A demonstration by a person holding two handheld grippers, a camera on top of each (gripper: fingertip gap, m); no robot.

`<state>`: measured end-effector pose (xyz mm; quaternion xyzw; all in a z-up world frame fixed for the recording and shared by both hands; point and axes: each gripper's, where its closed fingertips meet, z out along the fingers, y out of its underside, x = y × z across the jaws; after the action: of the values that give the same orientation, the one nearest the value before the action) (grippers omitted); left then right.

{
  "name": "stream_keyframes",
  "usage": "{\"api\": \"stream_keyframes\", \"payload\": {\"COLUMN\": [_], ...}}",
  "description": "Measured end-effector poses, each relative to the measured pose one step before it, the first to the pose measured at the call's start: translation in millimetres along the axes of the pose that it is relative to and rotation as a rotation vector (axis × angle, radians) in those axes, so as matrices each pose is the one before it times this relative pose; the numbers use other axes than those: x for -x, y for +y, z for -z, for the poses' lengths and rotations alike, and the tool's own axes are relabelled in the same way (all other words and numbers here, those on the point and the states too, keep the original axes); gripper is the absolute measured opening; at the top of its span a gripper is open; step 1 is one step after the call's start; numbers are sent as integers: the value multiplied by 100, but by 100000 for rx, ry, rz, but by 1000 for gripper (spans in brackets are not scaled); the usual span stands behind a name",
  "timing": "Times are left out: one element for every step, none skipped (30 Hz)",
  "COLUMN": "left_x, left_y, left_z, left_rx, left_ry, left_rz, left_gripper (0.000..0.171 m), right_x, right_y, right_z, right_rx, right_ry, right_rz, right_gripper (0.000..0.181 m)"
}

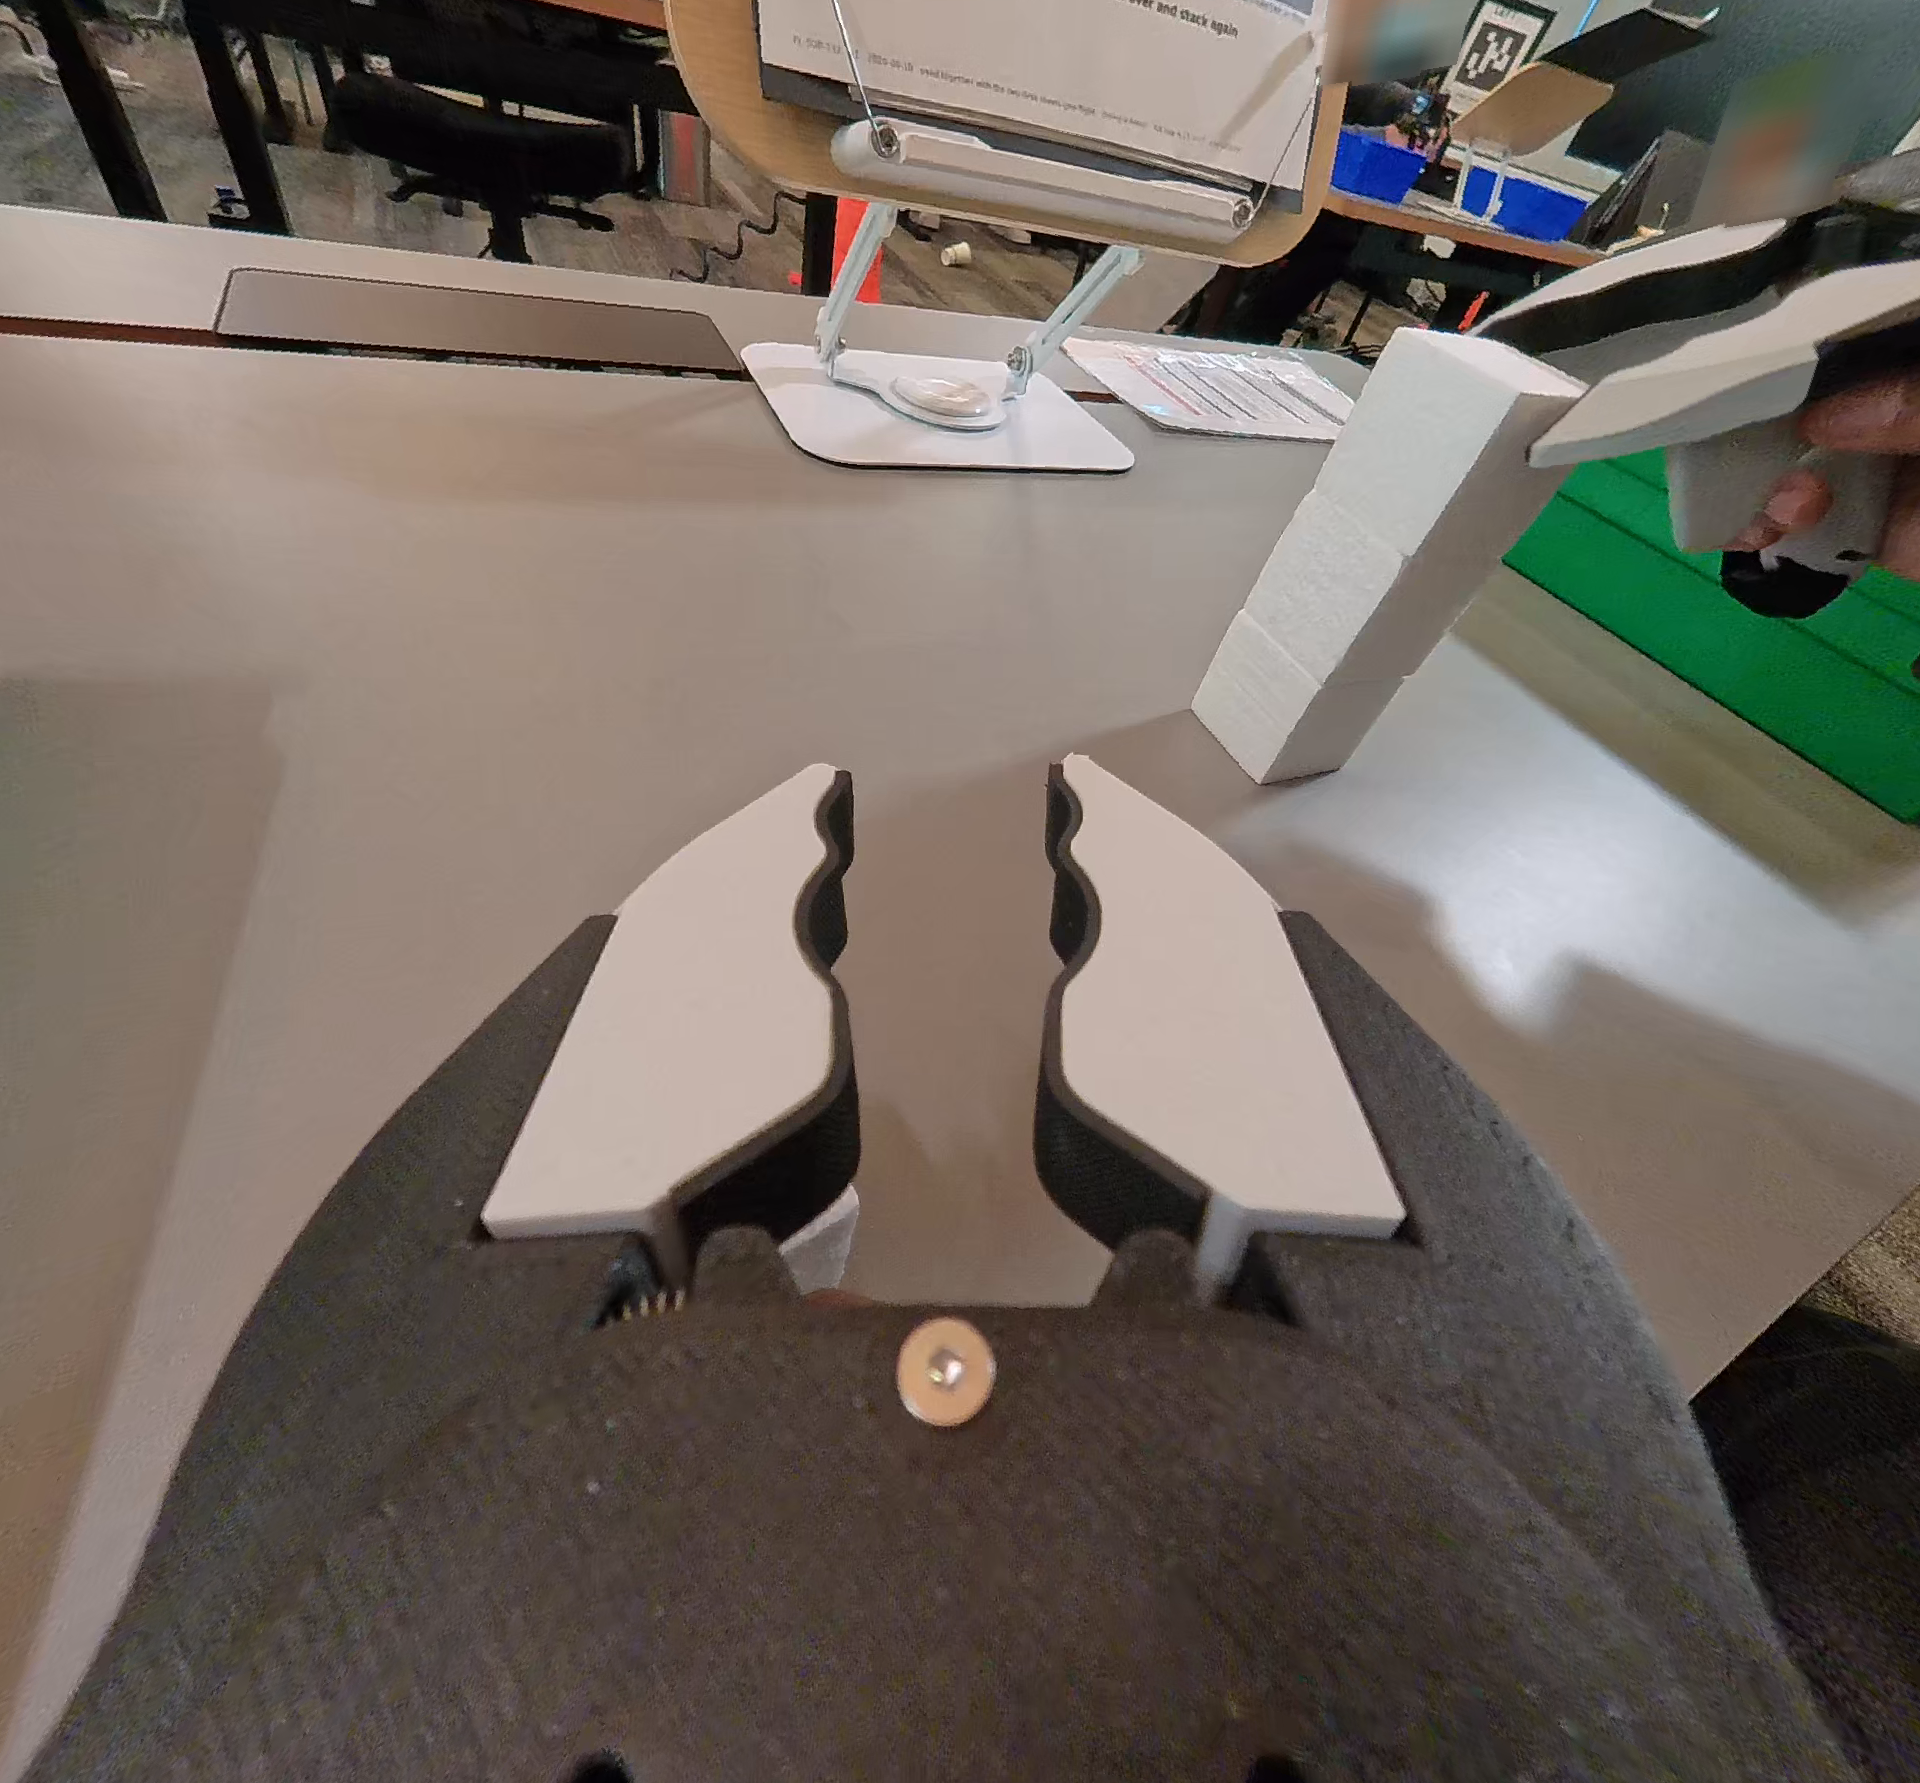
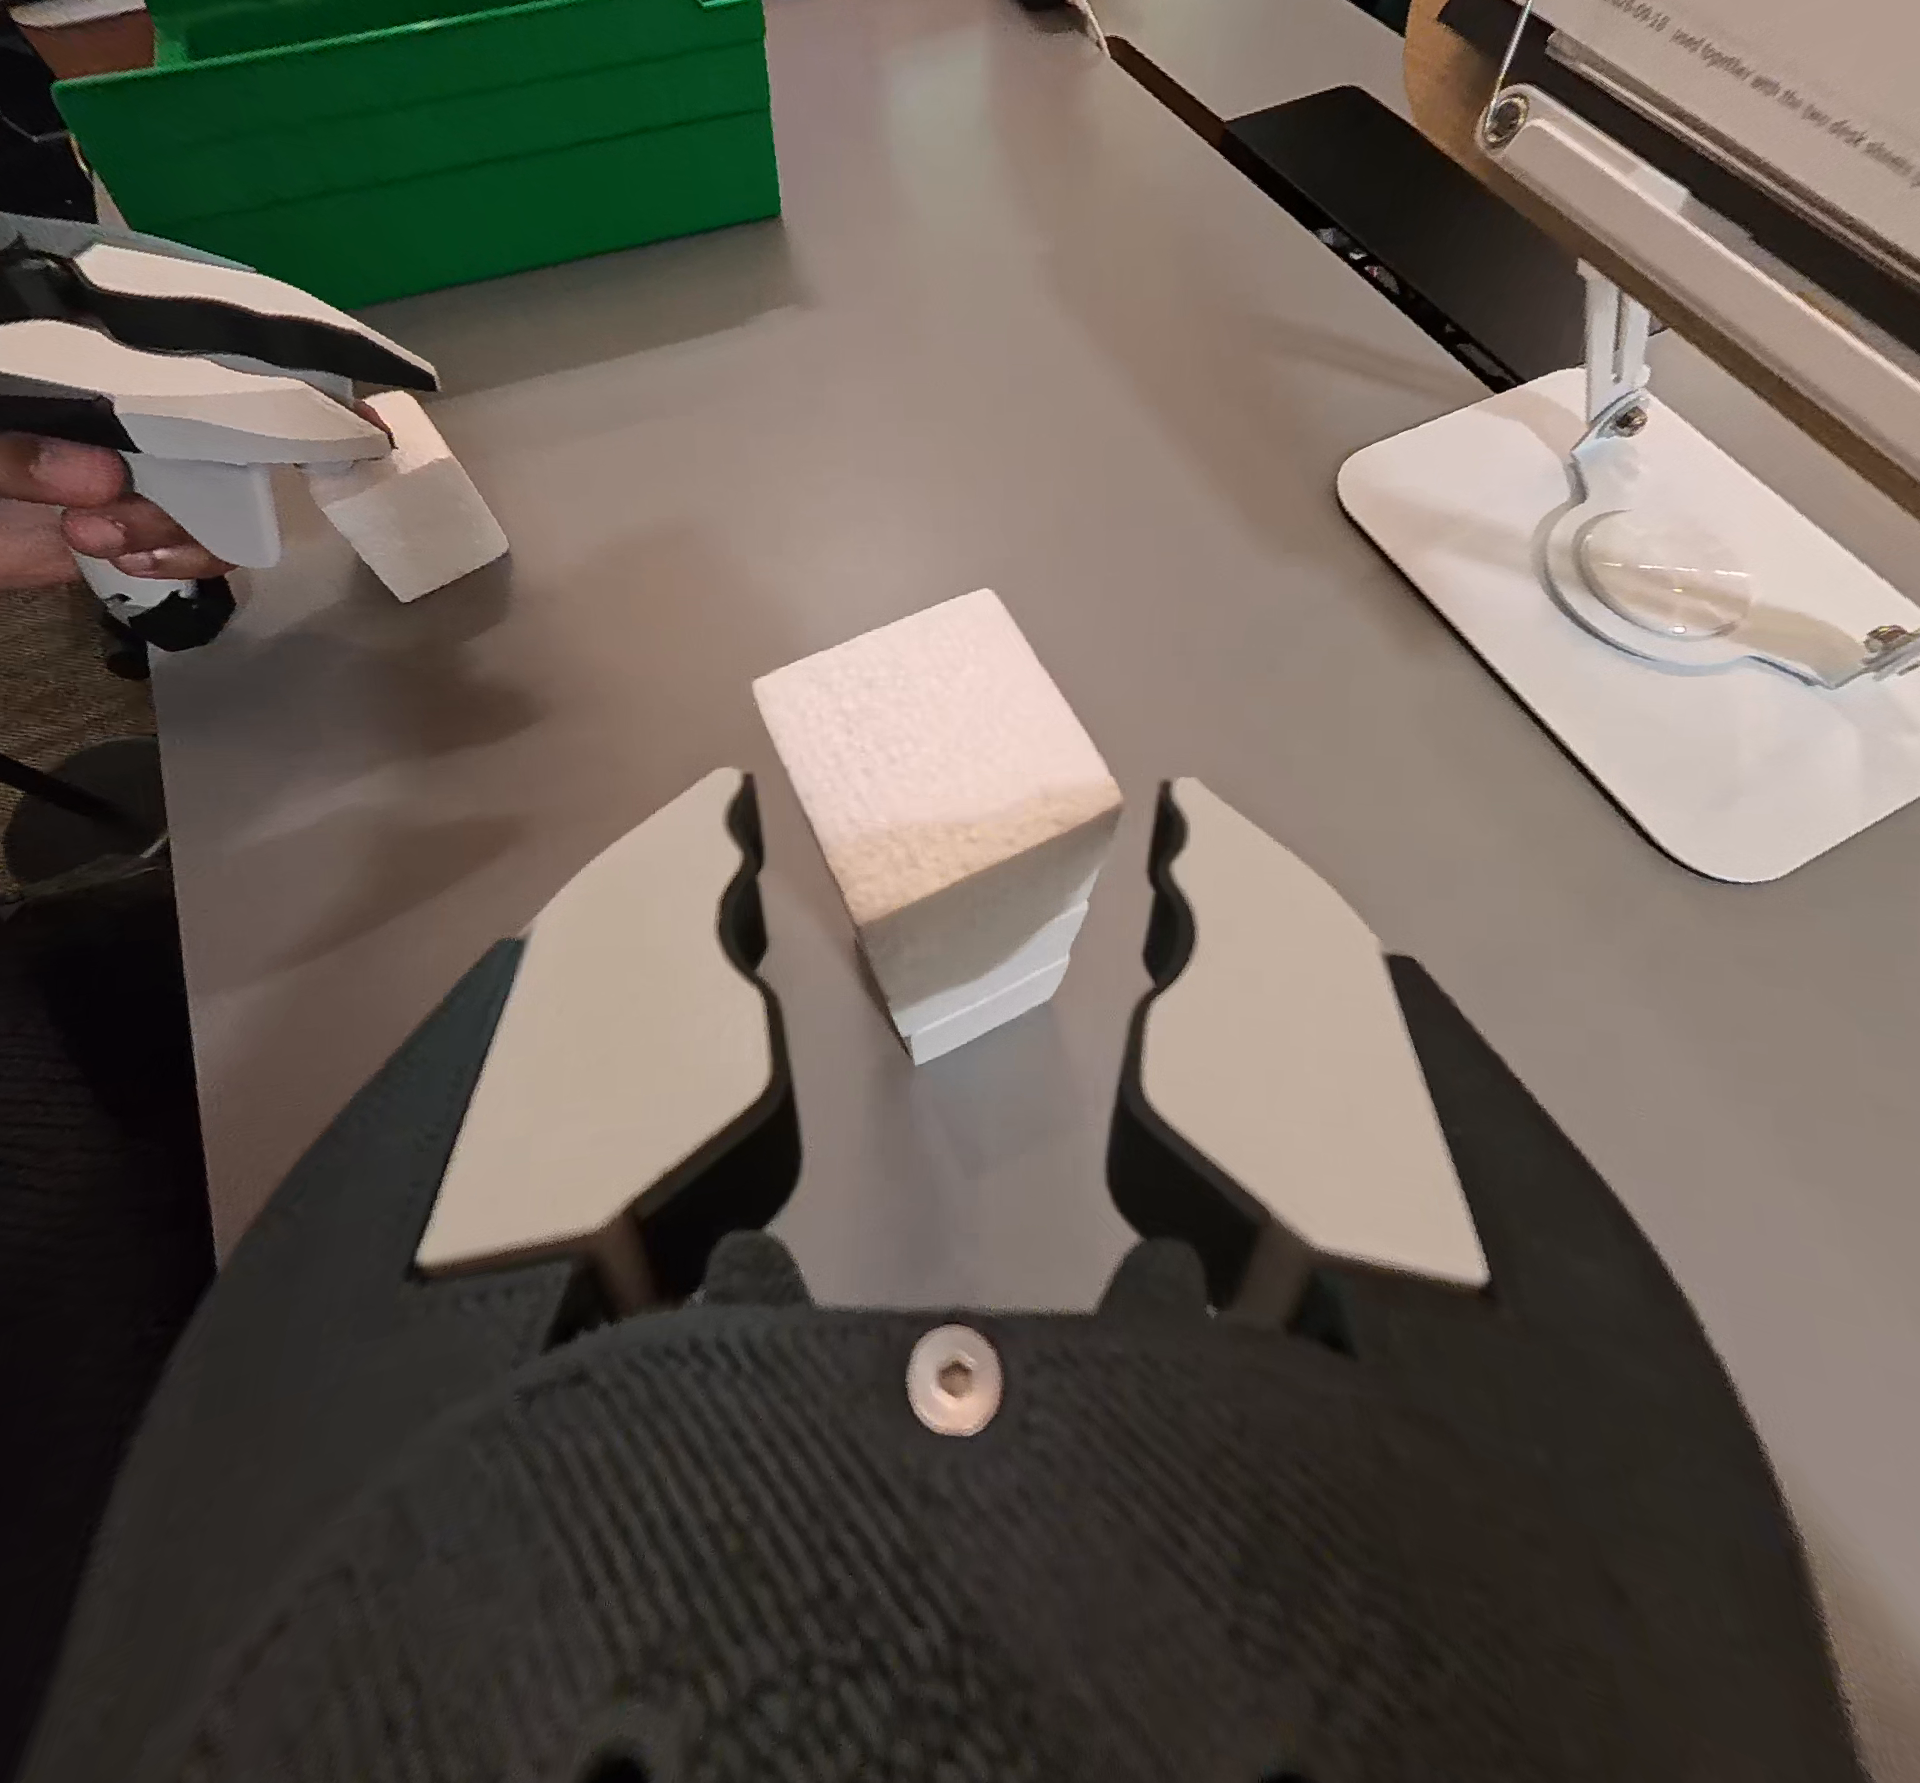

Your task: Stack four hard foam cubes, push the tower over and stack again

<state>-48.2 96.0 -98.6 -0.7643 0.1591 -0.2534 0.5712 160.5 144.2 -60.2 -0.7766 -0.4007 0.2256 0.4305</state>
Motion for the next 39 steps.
{"api": "stream_keyframes", "payload": {"left_x": [1,7,24,22,20,33,66,165,375,746,1167,1435,1856,2124,1966,1448,1025,602,136,-50,-168,-301,-330,-230,-186,-165,-83,-12,64,81,56,-50,-299,-289,-122,-80,18,92,42], "left_y": [-3,-2,-26,-44,-62,-103,-163,-287,-518,-768,-1062,-1083,-724,-212,228,478,423,166,-93,-91,33,147,206,200,172,119,50,-21,-14,-16,-37,8,208,369,296,118,-41,-202,-254], "left_z": [4,5,5,21,25,36,64,98,157,249,377,431,383,244,51,-89,-83,-7,59,69,14,-74,-110,-133,-129,-105,-52,39,54,44,-3,-43,-110,-151,-103,-51,26,74,102], "left_rx": [-23,-15,-118,-224,-315,-517,-835,-1329,-2061,-2683,-4116,-4984,-4100,-2156,205,2476,3206,1903,-204,-812,-435,245,704,716,592,651,384,-210,-244,-165,-204,113,1309,2018,1290,269,-460,-1100,-1222], "left_ry": [26,-15,-97,-121,-148,-246,-461,-982,-1768,-3157,-4549,-4638,-6331,-7453,-6491,-4136,-3021,-2077,-345,-193,-2,724,1079,621,590,745,430,132,-260,-208,-5,575,1904,1381,-39,-212,-611,-868,-233], "left_rz": [54,45,43,49,26,-74,-292,-747,-1857,-3235,-3469,-3499,-2568,-475,1823,2672,1781,423,-787,-1466,-1497,-1261,-1080,-748,-60,462,583,214,-326,-323,53,360,132,-305,-911,-1444,-1194,-551,-212], "left_gripper": [36,36,36,36,36,36,36,35,35,36,36,36,35,34,34,33,31,30,30,29,29,29,29,30,31,32,33,34,34,34,34,34,34,36,36,36,36,35,35], "right_x": [-26,7,5,-34,-30,31,133,313,542,818,1100,1410,1759,2004,2029,1849,1398,830,636,684,420,363,155,-219,-359,-379,-481,-263,-41,-50,87,203,86,-220,16,178,-76,-341,-475], "right_y": [65,-58,-168,-249,-333,-444,-614,-794,-954,-999,-1018,-969,-764,-438,38,640,1180,1425,1156,726,384,180,294,471,615,577,443,336,279,137,-1,-12,-12,-139,-393,-598,-626,-711,-821], "right_z": [-27,63,131,201,247,289,322,340,280,151,-48,-321,-643,-1034,-1411,-1677,-1796,-1746,-1652,-1500,-1363,-1287,-1231,-1178,-1152,-1085,-982,-945,-891,-810,-711,-583,-392,-43,324,657,923,1194,1504], "right_rx": [683,118,-422,-920,-1383,-1939,-2513,-3168,-3259,-2900,-2877,-3422,-3455,-3175,-2146,172,3021,4948,3797,1962,389,-515,894,2444,3886,3973,2649,1741,1912,1347,859,1172,1620,1368,-522,-1849,-1564,-1212,-1191], "right_ry": [706,491,419,441,281,137,96,34,-187,-574,-1023,-2123,-3812,-5204,-5926,-5822,-4624,-2563,-2404,-3688,-2638,-2737,-1968,-140,425,440,1627,636,-526,-76,-689,-1230,-516,1555,95,-1043,525,2116,2731], "right_rz": [706,830,617,274,-111,-414,-147,485,839,1405,2053,1574,620,-562,-1415,-1444,-52,1019,-113,-1006,-2144,-2540,-1554,-614,17,1046,1531,1413,1037,790,629,840,1380,990,1061,833,768,1144,1456], "right_gripper": [78,81,82,83,83,83,82,81,79,79,79,79,79,79,80,81,83,83,84,84,83,82,83,83,84,85,83,83,83,83,83,79,64,55,55,55,55,55,55]}}
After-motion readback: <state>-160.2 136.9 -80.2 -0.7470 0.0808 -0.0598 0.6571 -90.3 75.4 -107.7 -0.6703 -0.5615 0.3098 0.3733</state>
